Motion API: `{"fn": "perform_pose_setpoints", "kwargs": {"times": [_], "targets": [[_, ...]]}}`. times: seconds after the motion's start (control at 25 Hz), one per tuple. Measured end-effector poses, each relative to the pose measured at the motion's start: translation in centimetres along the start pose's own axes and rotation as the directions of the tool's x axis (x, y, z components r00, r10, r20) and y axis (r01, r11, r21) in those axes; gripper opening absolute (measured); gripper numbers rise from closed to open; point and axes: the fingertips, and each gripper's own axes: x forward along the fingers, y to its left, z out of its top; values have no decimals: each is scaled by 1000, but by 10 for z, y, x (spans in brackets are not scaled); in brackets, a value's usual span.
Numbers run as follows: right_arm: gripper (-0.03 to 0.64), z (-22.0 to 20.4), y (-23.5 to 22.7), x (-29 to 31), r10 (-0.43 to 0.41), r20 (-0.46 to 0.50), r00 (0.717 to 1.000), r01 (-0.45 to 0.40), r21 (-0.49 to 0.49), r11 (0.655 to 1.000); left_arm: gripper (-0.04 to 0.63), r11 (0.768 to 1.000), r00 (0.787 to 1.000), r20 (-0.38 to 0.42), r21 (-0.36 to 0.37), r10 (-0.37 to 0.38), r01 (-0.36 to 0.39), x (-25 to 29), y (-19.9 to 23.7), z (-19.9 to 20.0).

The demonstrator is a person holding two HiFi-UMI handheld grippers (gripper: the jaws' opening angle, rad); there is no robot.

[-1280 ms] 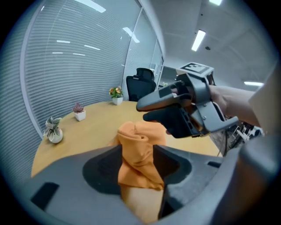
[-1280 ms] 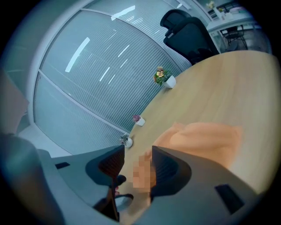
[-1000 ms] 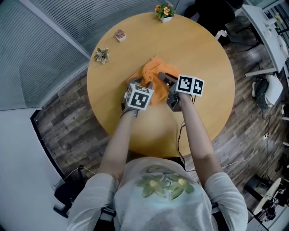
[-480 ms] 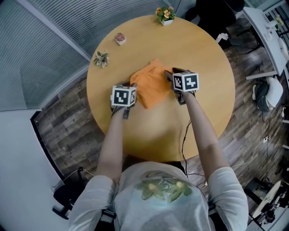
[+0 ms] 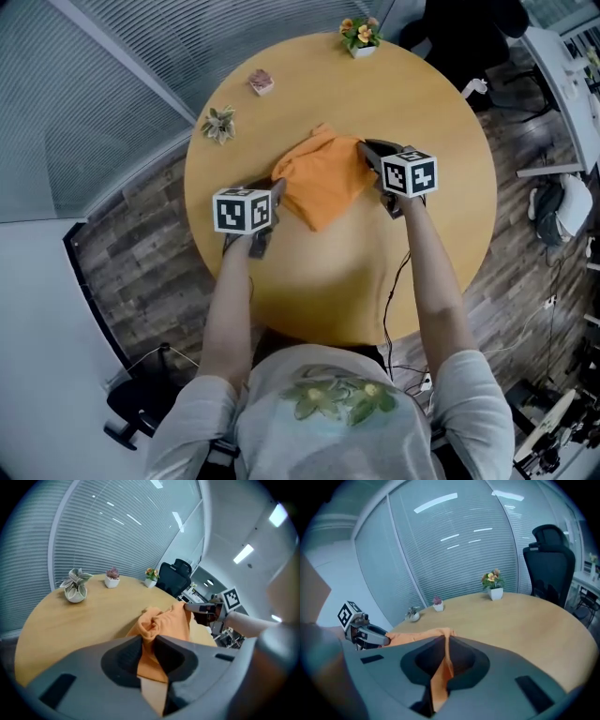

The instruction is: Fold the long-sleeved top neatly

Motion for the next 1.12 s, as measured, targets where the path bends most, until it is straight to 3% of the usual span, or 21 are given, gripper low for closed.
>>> {"fn": "perform_pose_setpoints", "kwargs": {"times": [0.12, 0.24, 0.36, 0.48, 0.56, 0.64, 0.76, 0.96, 1.12], "targets": [[38, 18, 8, 4, 12, 23, 1000, -11, -40, 999, 83, 999, 999, -11, 5, 33, -33, 1, 13, 1], [38, 23, 17, 11, 21, 1, 1000, -21, -94, 995, 151, 992, 994, -5, 72, 108, -108, -11, 15, 3], [37, 24, 21, 12, 24, -4, 1000, -24, -123, 992, 156, 978, 991, 37, 162, 128, -132, -24, 2, 16], [38, 27, 22, 10, 26, 7, 1000, -25, -142, 990, 155, 947, 990, -37, 299, 137, -119, -7, -3, 11], [38, 32, 24, 7, 28, 19, 999, -24, -152, 988, 129, 934, 983, -88, 335, 164, -125, 4, 3, 2], [38, 44, 30, 2, 38, 46, 998, -31, -149, 988, 37, 961, 989, -81, 258, 123, -99, 1, 3, 2], [38, 70, 46, 3, 68, 78, 995, -56, -149, 987, 29, 992, 998, -37, 121, 53, -48, -15, 6, 3], [38, 83, 86, 61, 95, -23, 995, -98, -248, 964, 29, 993, 989, -104, 47, 109, -104, -15, 37, -32], [38, 74, 105, 121, 55, -128, 990, -92, -308, 947, 31, 992, 985, -124, -29, 119, -124, -8, 49, -53]]}}
